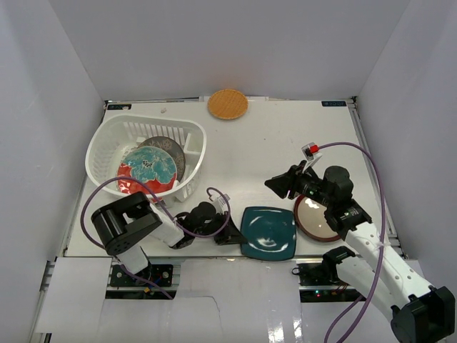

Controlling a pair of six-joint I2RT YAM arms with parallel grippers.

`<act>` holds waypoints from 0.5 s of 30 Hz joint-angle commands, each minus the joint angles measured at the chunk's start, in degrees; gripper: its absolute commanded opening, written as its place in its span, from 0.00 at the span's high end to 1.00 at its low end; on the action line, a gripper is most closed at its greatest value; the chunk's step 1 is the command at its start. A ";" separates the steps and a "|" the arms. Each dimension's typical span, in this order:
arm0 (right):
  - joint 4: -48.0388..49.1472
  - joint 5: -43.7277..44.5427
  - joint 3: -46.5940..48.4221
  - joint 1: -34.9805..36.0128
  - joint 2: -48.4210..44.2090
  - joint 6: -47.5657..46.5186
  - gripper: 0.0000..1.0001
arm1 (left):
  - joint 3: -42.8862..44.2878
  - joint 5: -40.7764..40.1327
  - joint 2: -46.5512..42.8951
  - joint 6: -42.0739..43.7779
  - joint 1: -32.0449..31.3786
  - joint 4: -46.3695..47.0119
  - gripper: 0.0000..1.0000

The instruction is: Place the plates into the plastic bin on the countertop

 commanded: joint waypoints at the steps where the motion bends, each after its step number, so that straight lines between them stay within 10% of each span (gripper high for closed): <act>1: 2.31 -0.32 -0.03 -0.34 0.61 0.39 0.52 | -1.71 -2.81 1.17 1.34 0.44 -2.63 0.90; 10: 2.14 -0.23 1.37 -0.34 0.35 1.36 0.50 | -5.23 -6.14 -12.34 2.38 0.70 -8.85 1.00; 15: -0.05 1.26 3.04 -0.60 -1.14 2.24 0.31 | -2.43 -9.65 -30.97 4.76 0.61 -21.22 1.00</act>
